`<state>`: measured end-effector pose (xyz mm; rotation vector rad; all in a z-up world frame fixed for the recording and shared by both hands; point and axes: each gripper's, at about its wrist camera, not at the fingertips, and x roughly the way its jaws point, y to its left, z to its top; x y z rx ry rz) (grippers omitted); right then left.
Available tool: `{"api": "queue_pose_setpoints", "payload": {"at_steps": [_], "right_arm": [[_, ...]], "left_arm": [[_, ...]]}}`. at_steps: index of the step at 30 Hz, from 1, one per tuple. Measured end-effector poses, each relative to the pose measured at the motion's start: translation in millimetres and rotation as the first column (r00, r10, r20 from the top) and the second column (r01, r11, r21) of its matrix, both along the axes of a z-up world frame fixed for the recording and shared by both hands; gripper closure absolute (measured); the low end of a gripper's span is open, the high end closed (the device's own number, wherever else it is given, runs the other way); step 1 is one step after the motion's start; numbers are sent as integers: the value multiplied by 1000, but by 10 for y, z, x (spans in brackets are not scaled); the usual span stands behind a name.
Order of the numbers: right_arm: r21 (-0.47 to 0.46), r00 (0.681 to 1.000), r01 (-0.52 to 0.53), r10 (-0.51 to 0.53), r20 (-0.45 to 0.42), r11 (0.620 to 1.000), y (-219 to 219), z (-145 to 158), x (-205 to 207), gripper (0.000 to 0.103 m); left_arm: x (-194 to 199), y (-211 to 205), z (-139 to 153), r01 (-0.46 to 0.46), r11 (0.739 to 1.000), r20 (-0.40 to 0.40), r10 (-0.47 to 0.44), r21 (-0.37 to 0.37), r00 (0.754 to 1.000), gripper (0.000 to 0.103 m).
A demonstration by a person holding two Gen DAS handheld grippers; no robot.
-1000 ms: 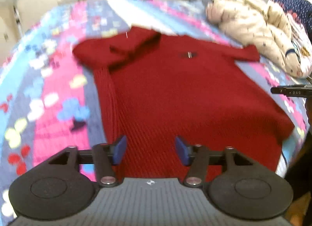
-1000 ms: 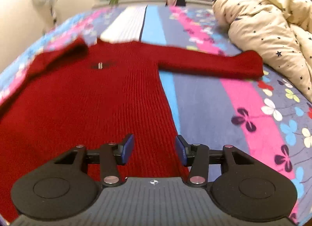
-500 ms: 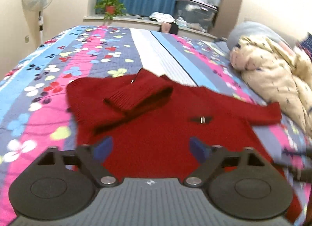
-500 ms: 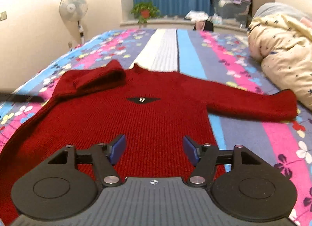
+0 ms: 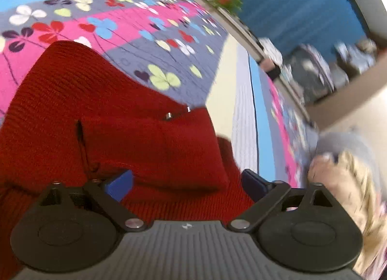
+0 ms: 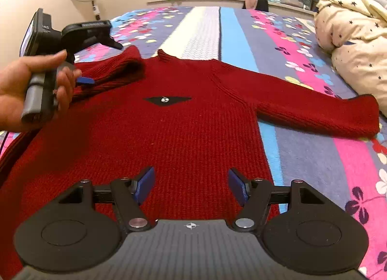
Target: Fold small clothes
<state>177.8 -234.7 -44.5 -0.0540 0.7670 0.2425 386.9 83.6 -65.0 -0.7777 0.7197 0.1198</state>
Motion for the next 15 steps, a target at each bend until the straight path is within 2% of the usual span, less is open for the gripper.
{"api": "queue_pose_setpoints", "payload": {"at_steps": [1, 2, 3, 4, 8, 11, 13, 15], "right_arm": [[5, 1000, 3, -3, -3, 1000, -4, -3, 18, 35], [8, 1000, 5, -4, -5, 1000, -11, -19, 12, 35], [10, 1000, 5, -5, -7, 1000, -5, -27, 24, 35], [9, 1000, 4, -4, -11, 1000, 5, -39, 37, 35], [-5, 1000, 3, -3, -20, 1000, 30, -82, 76, 35], [-26, 999, 11, -12, -35, 1000, 47, -118, 80, 35], [-43, 999, 16, -17, -40, 999, 64, -110, 87, 35], [-38, 999, 6, -7, -33, 999, 101, -87, 74, 35]], "left_arm": [[38, 51, 36, -5, 1000, 9, 5, 2, 1000, 43], [75, 104, 80, 3, 1000, 11, -3, 11, 1000, 62], [89, 169, 131, 11, 1000, 3, -11, 27, 1000, 92], [80, 225, 205, 13, 998, 2, -13, 59, 1000, 102], [-153, 611, 573, -6, 968, 72, -12, 251, 997, 103], [-421, 1091, 822, -46, 946, 113, 10, 320, 994, 103], [-637, 1315, 885, -43, 971, 109, 18, 234, 994, 103], [-732, 1323, 859, 48, 990, 115, -63, 131, 991, 98]]}}
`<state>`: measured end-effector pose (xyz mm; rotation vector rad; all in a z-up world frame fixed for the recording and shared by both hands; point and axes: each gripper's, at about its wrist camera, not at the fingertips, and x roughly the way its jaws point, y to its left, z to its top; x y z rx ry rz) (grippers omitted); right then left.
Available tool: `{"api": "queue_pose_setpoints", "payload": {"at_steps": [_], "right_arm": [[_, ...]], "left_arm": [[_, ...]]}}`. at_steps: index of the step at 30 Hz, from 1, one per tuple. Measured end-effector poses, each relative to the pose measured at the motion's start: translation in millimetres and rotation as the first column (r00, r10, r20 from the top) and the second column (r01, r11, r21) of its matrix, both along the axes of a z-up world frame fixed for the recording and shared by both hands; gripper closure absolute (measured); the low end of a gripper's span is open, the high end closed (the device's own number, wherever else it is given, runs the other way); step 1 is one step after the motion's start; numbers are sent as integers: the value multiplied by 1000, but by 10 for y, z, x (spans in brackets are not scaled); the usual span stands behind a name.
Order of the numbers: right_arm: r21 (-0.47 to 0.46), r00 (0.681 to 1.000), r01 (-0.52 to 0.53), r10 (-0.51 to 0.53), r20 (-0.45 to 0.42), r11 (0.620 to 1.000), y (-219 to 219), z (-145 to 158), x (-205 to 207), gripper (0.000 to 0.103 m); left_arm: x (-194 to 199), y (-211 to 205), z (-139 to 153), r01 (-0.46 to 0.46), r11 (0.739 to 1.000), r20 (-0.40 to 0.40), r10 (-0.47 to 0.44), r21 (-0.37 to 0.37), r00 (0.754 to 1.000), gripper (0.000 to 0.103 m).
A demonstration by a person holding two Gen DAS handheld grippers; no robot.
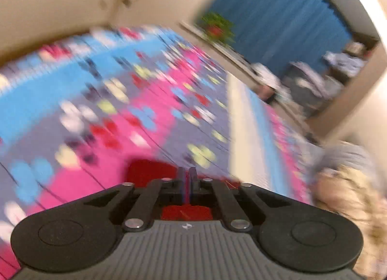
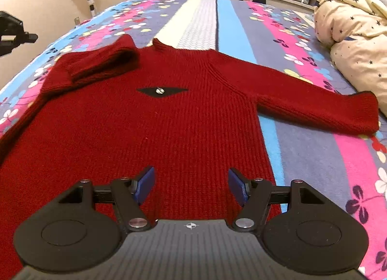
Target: Fold small clothes
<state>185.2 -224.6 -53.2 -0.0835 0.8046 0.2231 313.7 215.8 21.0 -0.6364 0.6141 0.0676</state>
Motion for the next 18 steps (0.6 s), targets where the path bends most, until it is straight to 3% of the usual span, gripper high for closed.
{"api": "queue_pose_setpoints", "payload": {"at_steps": [2, 3, 4, 6, 8, 12, 15, 17, 18], "right_arm": [[8, 1000, -12, 12, -3, 1000, 53, -14, -1, 35], [0, 1000, -16, 16, -12, 1000, 84, -42, -1, 35], [-12, 1000, -21, 20, -20, 1000, 113, -67, -1, 35], [-36, 999, -33, 32, -33, 999, 164, -119, -7, 35], [-51, 998, -38, 36, -50, 998, 187, -172, -6, 35], [-71, 995, -32, 25, -94, 997, 183, -258, 13, 35], [-63, 995, -48, 42, -93, 997, 187, -249, 18, 35], [-64, 994, -58, 52, -97, 996, 198, -260, 32, 35], [-65, 994, -61, 55, -98, 996, 204, -263, 35, 35]], "left_arm": [[-5, -216, -70, 99, 994, -5, -99, -38, 995, 64], [8, -351, -118, 129, 990, -3, -129, -57, 992, 36], [24, -502, -182, 154, 985, -1, -154, -77, 988, 25], [111, -861, -353, 217, 968, -5, -219, -124, 976, 25], [219, -1152, -553, 224, 960, -37, -233, -169, 972, 25], [418, -1369, -962, 83, 959, -115, -118, -271, 986, 28], [521, -1273, -1100, -34, 947, -112, -2, -320, 994, 44], [552, -1168, -1121, -89, 937, -122, 50, -338, 991, 66], [579, -1092, -1114, -114, 935, -143, 69, -335, 987, 92]]}}
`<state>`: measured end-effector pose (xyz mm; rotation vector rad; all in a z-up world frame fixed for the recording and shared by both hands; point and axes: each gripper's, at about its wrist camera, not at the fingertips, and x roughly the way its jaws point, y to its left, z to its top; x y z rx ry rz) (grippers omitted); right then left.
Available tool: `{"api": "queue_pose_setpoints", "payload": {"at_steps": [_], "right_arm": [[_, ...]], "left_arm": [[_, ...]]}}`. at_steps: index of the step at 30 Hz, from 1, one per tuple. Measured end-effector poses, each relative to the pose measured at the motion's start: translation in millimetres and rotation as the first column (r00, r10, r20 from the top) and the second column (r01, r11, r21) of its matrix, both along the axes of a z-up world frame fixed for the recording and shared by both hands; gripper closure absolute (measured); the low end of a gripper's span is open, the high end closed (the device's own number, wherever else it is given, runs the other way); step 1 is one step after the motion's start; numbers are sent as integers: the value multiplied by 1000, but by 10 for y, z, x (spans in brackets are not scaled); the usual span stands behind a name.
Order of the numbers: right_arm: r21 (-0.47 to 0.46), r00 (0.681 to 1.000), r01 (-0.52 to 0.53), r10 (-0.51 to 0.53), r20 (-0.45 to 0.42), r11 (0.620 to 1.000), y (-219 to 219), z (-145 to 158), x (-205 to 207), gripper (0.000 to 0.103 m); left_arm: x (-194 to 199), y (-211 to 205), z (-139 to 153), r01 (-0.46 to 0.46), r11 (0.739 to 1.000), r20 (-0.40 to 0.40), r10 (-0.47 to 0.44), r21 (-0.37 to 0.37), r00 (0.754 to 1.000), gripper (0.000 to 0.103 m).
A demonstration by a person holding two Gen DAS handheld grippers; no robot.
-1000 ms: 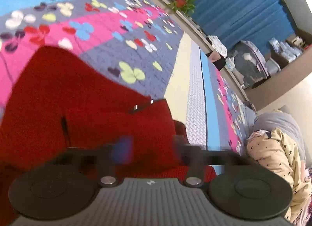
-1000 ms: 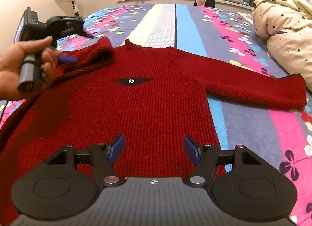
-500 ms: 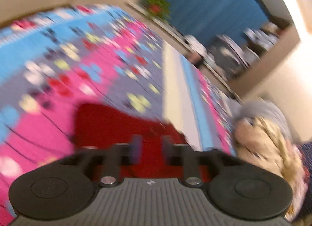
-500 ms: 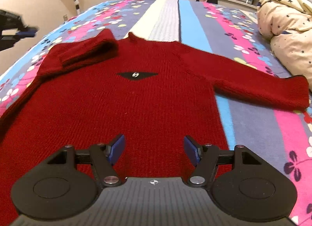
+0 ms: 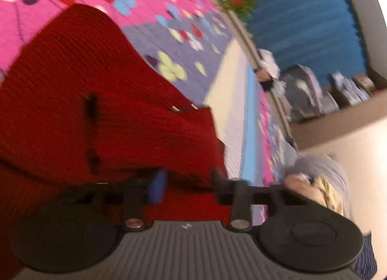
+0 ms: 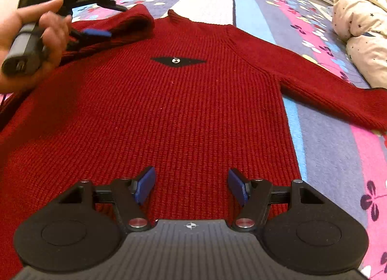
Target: Fold small clothes
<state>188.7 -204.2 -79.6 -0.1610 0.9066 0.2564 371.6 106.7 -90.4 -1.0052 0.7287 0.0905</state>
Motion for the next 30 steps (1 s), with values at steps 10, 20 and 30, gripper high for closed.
{"api": "queue_pose_setpoints", "payload": {"at_steps": [10, 20, 30], "right_arm": [[-31, 1000, -24, 24, 13, 999, 82, 17, -18, 35], [-40, 999, -38, 39, 22, 998, 128, -14, -46, 35], [-23, 998, -56, 56, 9, 998, 114, -27, 35, 34]], "left_arm": [[-671, 1308, 687, -105, 987, 82, 95, 123, 992, 103], [-386, 35, 142, 119, 990, 79, -113, -73, 990, 37], [109, 100, -193, -56, 993, 28, 59, -108, 998, 92]]}}
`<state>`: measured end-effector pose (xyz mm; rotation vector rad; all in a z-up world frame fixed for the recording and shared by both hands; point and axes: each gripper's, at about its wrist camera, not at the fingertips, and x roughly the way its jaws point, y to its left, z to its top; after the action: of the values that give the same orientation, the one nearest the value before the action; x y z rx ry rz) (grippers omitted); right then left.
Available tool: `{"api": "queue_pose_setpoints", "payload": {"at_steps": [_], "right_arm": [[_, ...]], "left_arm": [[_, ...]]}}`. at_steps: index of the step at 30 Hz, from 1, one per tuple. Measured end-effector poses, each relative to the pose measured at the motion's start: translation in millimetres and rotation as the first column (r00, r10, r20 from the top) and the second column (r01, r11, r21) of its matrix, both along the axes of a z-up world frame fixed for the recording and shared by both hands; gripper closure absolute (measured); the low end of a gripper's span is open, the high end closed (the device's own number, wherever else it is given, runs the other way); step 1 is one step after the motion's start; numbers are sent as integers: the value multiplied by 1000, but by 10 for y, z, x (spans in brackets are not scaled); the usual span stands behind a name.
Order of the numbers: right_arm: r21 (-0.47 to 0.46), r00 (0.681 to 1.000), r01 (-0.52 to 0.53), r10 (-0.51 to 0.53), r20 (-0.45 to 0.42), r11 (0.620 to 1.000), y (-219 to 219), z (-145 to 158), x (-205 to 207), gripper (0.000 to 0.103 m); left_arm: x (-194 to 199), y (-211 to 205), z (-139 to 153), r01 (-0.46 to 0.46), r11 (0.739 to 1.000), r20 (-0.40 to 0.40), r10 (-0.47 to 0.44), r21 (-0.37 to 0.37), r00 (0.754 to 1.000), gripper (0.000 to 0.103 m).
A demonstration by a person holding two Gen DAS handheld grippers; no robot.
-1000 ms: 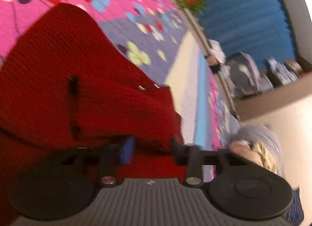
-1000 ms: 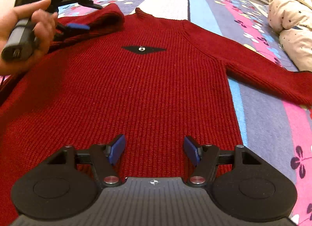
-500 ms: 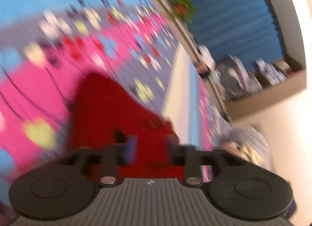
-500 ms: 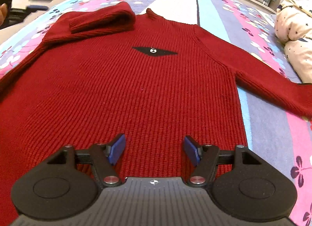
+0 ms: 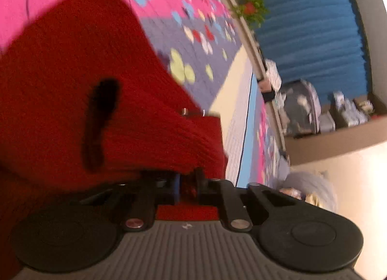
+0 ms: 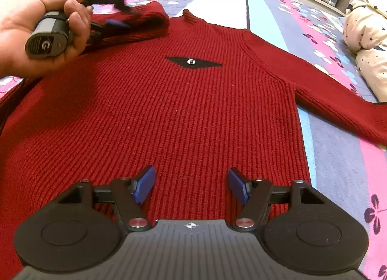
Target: Fold small clothes
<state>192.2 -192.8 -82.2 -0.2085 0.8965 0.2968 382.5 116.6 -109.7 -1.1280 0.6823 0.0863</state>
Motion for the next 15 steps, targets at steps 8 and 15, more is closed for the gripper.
{"api": "queue_pose_setpoints", "payload": {"at_steps": [8, 15], "right_arm": [[-4, 1000, 1, -1, 3, 1000, 15, -5, -18, 34], [-26, 1000, 0, 1, 14, 1000, 53, -8, -33, 34]], "left_arm": [[-917, 1557, 1224, -130, 825, 106, 86, 550, 991, 94], [-1844, 3571, 1441, -357, 640, -32, 512, 681, 858, 86]]}}
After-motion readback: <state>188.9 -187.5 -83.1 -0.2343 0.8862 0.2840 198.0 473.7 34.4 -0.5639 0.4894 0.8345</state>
